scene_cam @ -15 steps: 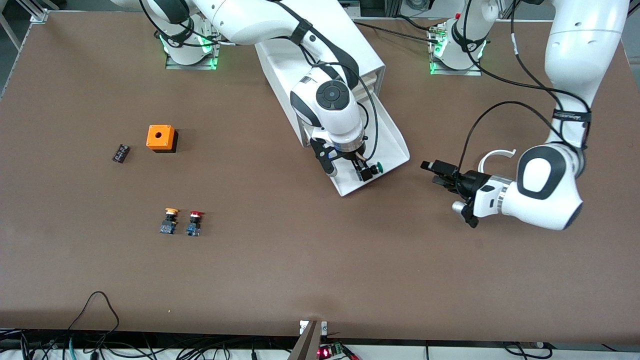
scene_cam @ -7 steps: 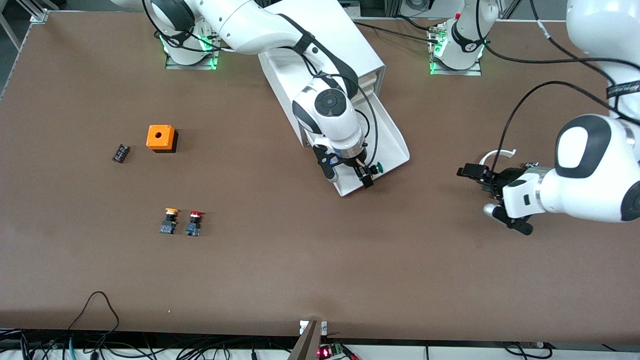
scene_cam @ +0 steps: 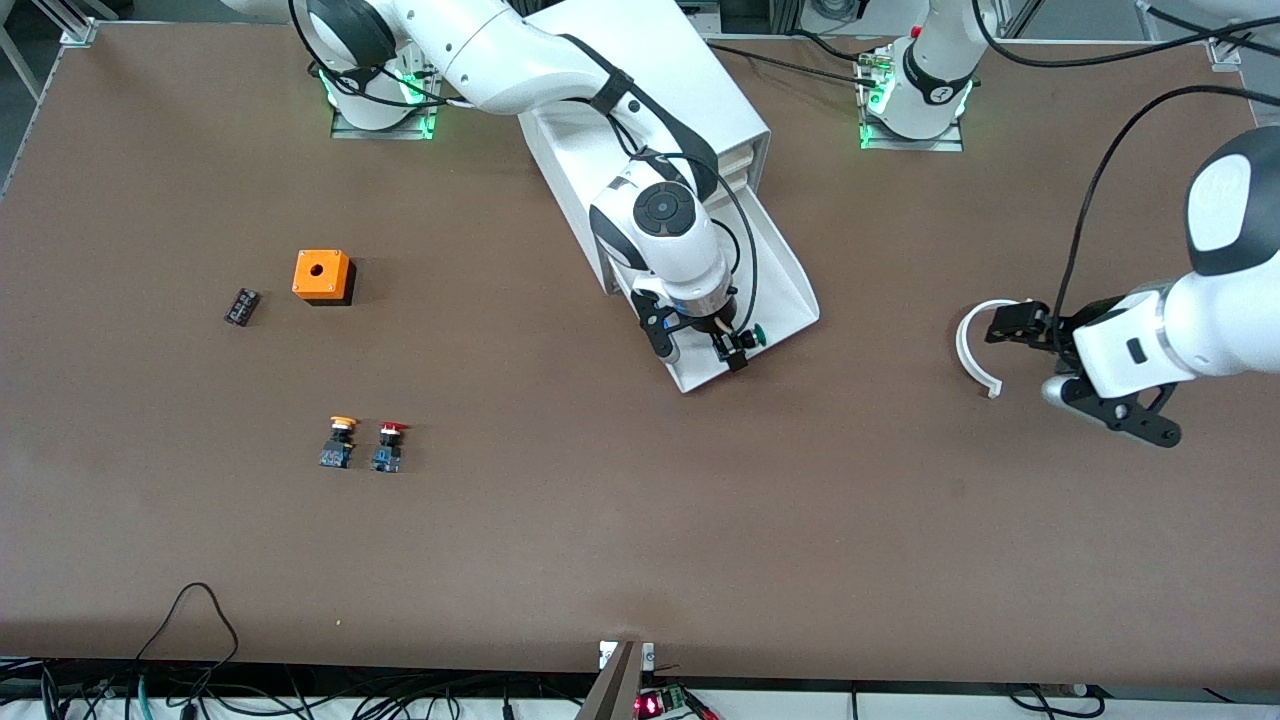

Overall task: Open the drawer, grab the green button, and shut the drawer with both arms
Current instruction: 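Grasp the green button in the drawer with the right gripper while the left withdraws, then lift the green button out of the drawer with the right gripper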

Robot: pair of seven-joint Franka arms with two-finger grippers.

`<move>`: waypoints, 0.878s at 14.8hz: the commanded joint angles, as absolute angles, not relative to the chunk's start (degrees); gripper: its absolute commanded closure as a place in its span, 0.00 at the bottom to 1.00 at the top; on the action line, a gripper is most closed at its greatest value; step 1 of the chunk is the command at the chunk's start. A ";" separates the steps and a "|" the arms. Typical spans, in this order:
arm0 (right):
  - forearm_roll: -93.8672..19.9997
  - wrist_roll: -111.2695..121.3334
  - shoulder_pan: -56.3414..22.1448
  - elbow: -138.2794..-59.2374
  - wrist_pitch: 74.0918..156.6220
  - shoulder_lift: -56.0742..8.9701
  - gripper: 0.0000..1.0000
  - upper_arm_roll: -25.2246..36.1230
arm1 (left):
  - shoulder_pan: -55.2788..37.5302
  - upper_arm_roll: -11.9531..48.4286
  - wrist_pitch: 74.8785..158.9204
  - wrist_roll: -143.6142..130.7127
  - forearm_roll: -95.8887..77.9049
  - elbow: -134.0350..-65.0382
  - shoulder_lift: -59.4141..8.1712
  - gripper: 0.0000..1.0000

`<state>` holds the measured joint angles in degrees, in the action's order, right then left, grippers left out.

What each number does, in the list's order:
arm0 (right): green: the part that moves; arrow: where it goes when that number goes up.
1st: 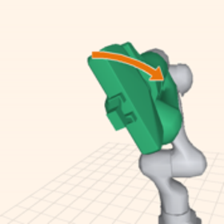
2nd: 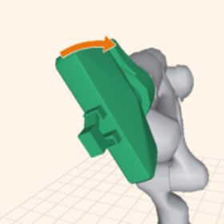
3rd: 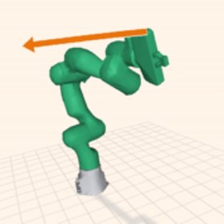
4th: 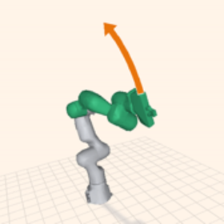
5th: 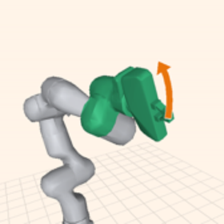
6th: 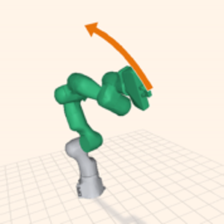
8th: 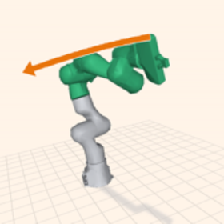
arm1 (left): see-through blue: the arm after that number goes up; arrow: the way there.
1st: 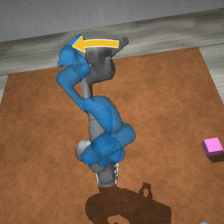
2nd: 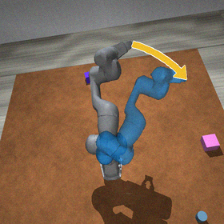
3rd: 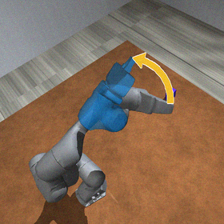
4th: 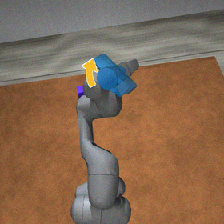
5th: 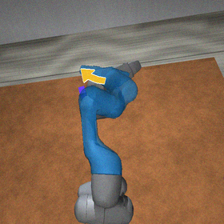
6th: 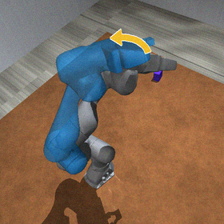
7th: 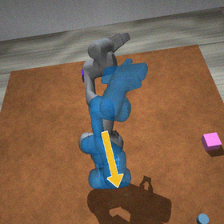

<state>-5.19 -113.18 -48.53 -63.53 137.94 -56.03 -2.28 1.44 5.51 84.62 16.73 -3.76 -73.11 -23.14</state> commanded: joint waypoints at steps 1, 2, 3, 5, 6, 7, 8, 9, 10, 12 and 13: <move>-5.89 -114.17 -48.69 -61.35 137.99 -57.22 0.87 -2.64 | 1.32 5.71 83.76 16.08 -1.14 -73.21 -21.89 0.00; -6.06 -114.17 -48.69 -61.35 137.81 -57.13 0.97 -2.81 | 1.41 5.63 83.76 16.08 -1.32 -73.21 -21.88 0.00; -6.33 -114.26 -48.60 -61.26 137.55 -56.95 1.00 -3.25 | 1.32 5.80 83.76 15.91 -1.41 -73.21 -21.88 0.00; -6.33 -114.26 -48.52 -61.26 136.41 -56.60 1.00 -3.25 | 1.32 5.71 83.06 15.82 -1.32 -73.21 -21.01 0.00; -6.33 -114.17 -48.43 -60.04 134.75 -56.51 1.00 -3.25 | 1.32 5.63 82.45 15.82 -1.41 -73.21 -21.01 0.00; -6.24 -114.00 -48.25 -57.94 132.30 -56.51 1.00 -3.25 | 1.32 5.54 82.27 15.82 -1.49 -73.21 -20.92 0.00; -6.24 -113.65 -48.16 -56.27 130.45 -56.51 1.00 -3.16 | 1.49 5.45 82.18 15.82 -1.49 -73.30 -20.92 0.00; -6.15 -113.38 -48.08 -55.64 129.39 -56.43 1.00 -2.90 | 1.93 5.45 82.18 15.82 -1.58 -73.30 -20.92 0.00; -6.07 -112.42 -47.90 -55.63 129.03 -55.73 1.00 -2.81 | 2.89 5.54 82.18 15.82 -1.93 -73.30 -20.92 0.00; -6.06 -109.26 -46.94 -55.55 127.80 -54.67 1.00 -2.81 | 2.90 5.71 82.18 15.73 -1.93 -73.30 -21.00 0.00; -5.98 -106.55 -46.15 -55.55 127.10 -53.80 1.00 -2.73 | 2.90 5.97 82.18 15.65 -1.93 -73.74 -21.01 0.00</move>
<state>-5.57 -110.81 -47.53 -56.04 129.49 -55.38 -2.68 2.75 5.40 83.06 16.18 -2.75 -73.12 -21.98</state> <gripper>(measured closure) 0.581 0.000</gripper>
